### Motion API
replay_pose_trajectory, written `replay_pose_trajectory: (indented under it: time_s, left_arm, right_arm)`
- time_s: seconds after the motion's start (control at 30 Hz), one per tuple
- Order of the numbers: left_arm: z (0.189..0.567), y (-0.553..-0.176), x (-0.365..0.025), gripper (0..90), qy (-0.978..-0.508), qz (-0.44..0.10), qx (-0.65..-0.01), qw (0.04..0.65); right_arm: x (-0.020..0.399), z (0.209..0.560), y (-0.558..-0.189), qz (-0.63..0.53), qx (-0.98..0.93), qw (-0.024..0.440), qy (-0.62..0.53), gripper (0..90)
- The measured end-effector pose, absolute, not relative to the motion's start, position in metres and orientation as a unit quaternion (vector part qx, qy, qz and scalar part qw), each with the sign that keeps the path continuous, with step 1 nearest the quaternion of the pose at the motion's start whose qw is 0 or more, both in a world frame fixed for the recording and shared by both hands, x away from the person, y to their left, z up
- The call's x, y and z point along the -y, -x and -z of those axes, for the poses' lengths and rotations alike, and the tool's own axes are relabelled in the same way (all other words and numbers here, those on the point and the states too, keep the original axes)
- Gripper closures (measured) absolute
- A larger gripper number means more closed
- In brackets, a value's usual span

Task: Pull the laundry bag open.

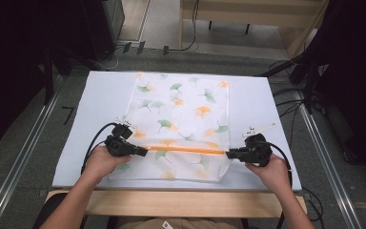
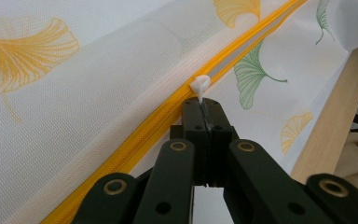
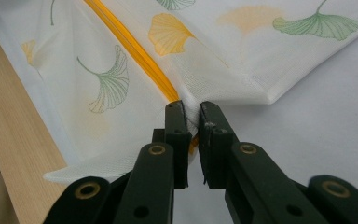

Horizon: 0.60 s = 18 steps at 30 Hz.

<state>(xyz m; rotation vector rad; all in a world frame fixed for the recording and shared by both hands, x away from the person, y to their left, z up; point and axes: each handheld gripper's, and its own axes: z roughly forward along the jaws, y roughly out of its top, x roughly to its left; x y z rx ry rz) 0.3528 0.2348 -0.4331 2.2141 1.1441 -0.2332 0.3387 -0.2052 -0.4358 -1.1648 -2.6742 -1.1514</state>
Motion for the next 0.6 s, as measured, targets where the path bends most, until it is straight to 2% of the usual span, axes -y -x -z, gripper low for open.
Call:
replay_pose_trajectory:
  time_s: [0.6]
  left_arm:
    - [0.4312, -0.353, -0.2445, 90.0, -0.835, 0.088, -0.442, 0.316]
  right_arm:
    - [0.205, 0.4354, -0.3383, 0.367, 0.853, 0.003, 0.371, 84.8]
